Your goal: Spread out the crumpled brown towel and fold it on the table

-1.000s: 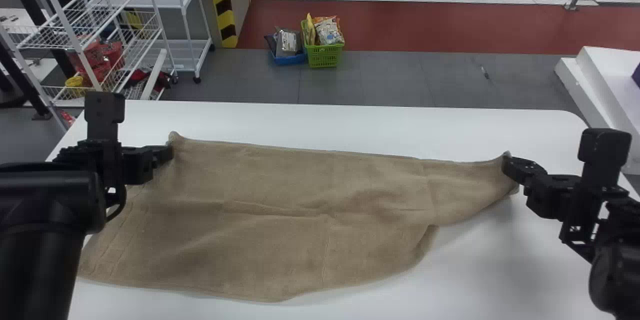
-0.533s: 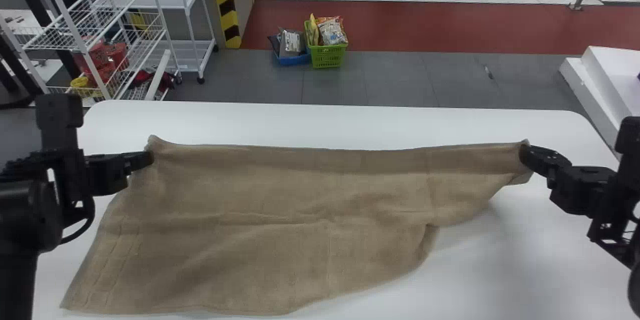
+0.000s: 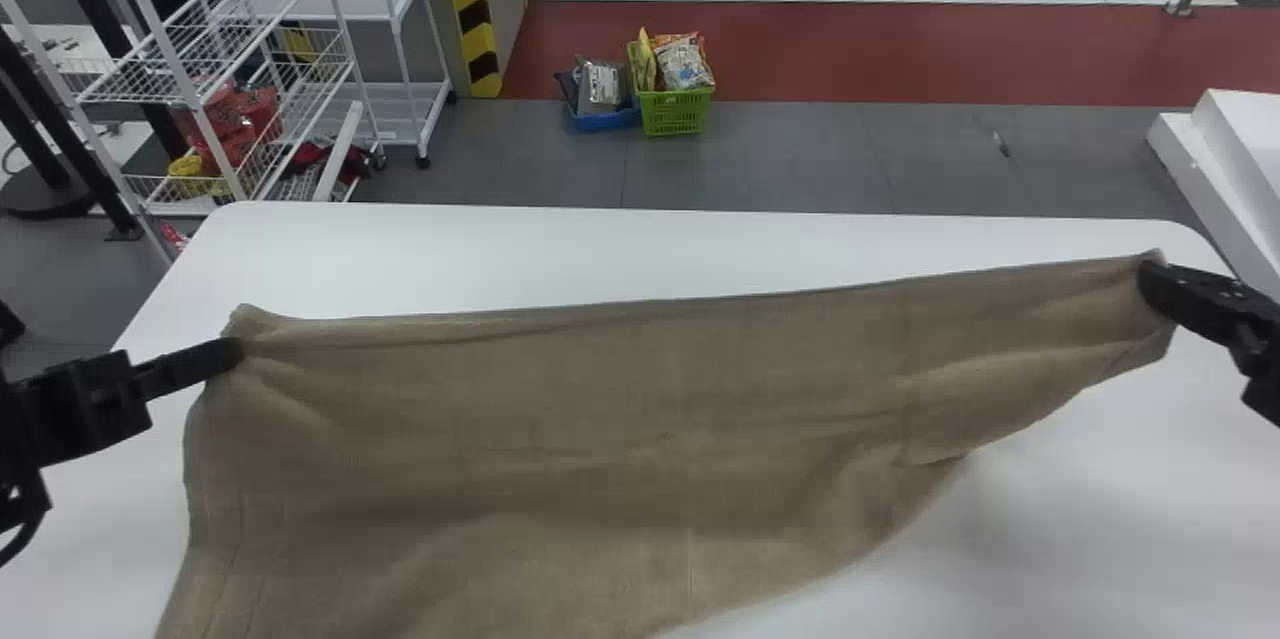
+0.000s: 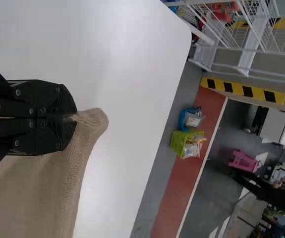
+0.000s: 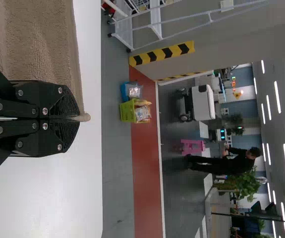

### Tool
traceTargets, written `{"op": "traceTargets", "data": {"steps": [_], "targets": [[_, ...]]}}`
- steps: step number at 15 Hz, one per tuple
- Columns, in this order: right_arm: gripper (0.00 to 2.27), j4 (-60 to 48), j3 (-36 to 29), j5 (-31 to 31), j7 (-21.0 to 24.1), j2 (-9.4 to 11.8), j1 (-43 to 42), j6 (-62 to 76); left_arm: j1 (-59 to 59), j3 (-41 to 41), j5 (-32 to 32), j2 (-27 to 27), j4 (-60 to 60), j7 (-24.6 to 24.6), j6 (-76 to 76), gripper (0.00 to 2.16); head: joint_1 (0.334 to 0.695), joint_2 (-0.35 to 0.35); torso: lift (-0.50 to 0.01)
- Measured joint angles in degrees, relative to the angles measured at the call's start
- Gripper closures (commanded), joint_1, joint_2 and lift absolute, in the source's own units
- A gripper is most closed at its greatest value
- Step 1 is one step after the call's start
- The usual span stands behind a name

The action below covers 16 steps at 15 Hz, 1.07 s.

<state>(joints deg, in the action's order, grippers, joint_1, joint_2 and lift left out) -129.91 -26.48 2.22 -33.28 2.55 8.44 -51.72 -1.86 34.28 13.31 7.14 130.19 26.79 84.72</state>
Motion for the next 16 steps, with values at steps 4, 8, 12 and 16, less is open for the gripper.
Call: {"op": "traceTargets", "data": {"steps": [4,8,12,16], "targets": [[1.48,-10.5,-4.3,4.4,-1.4,-0.9,3.7,-5.4,-2.6,6.9,8.8,-2.1,15.4,-0.4,5.1,1.30,0.695,0.023,-0.127],[1.48,-15.4,-11.1,10.0,-2.8,-1.6,5.3,-7.6,-3.0,10.1,13.5,-4.5,23.0,-0.9,5.2,1.30,0.695,-0.022,-0.127],[1.48,-18.5,-19.8,17.3,-3.3,-2.5,6.0,-9.0,-3.1,12.5,17.7,-5.4,25.7,-2.7,5.2,1.30,0.695,-0.072,-0.127],[1.48,-23.5,-29.2,26.4,-4.3,-2.6,6.2,-14.4,-3.0,20.0,27.0,-5.4,28.2,-4.3,5.2,1.30,0.693,-0.079,-0.127]]}}
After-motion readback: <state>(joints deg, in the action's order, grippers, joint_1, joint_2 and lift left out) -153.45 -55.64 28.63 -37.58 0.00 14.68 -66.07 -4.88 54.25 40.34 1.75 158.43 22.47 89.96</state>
